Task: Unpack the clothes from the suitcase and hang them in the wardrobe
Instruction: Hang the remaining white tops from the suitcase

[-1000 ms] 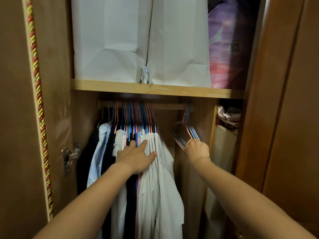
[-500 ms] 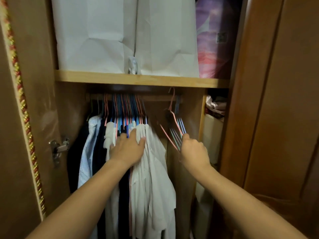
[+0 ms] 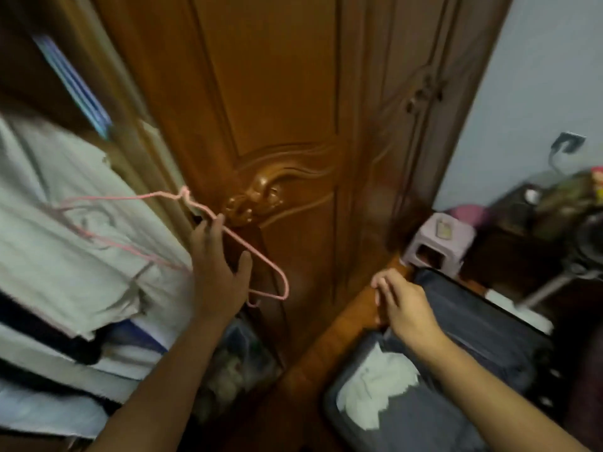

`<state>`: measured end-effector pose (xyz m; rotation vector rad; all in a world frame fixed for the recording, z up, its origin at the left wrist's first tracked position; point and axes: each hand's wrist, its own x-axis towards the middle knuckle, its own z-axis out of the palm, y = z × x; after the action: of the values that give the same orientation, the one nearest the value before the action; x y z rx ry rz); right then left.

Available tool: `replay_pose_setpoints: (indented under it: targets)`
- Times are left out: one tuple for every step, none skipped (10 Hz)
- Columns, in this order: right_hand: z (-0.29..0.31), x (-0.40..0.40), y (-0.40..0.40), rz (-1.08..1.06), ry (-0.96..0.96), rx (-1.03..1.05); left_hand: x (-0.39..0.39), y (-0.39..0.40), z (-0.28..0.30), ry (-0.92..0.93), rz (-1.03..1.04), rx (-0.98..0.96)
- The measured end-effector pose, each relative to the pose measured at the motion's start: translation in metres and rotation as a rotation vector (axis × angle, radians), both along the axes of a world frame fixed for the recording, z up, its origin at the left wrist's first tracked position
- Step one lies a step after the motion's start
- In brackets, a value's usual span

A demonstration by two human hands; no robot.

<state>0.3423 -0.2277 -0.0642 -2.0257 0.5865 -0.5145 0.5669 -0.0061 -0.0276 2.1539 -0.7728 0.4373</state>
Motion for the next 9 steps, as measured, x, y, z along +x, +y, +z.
replay_pose_setpoints:
  targets:
    - [-0.026, -0.020, -0.007, 0.127, 0.200, 0.307, 0.003, -0.016, -0.018, 0.480, 0.145, -0.229]
    - [-0.041, -0.015, 0.000, 0.217, 0.298, 0.449, 0.018, -0.016, -0.005, 0.598, 0.288, -0.429]
    - [-0.034, 0.006, 0.010, 0.239, 0.313, 0.488, 0.035, -0.013, 0.020, 0.757, 0.297, -0.477]
    - [-0.018, 0.035, 0.024, 0.311, 0.331, 0.485, 0.033, 0.001, 0.027, 0.820, 0.302, -0.403]
    - [0.001, 0.063, 0.046, 0.432, 0.375, 0.409, 0.036, 0.023, 0.022, 0.859, 0.427, -0.504]
    - [0.016, 0.086, 0.072, 0.558, 0.400, 0.354, 0.042, 0.035, 0.029, 0.938, 0.482, -0.616]
    - [0.038, 0.097, 0.095, 0.580, 0.330, 0.387, 0.035, 0.026, 0.046, 0.921, 0.487, -0.812]
    - [0.062, 0.102, 0.114, 0.656, 0.279, 0.476, 0.034, 0.035, 0.046, 0.987, 0.419, -0.824]
    - [0.076, 0.110, 0.133, 0.712, 0.287, 0.422, 0.042, 0.045, 0.057, 0.905, 0.488, -0.734]
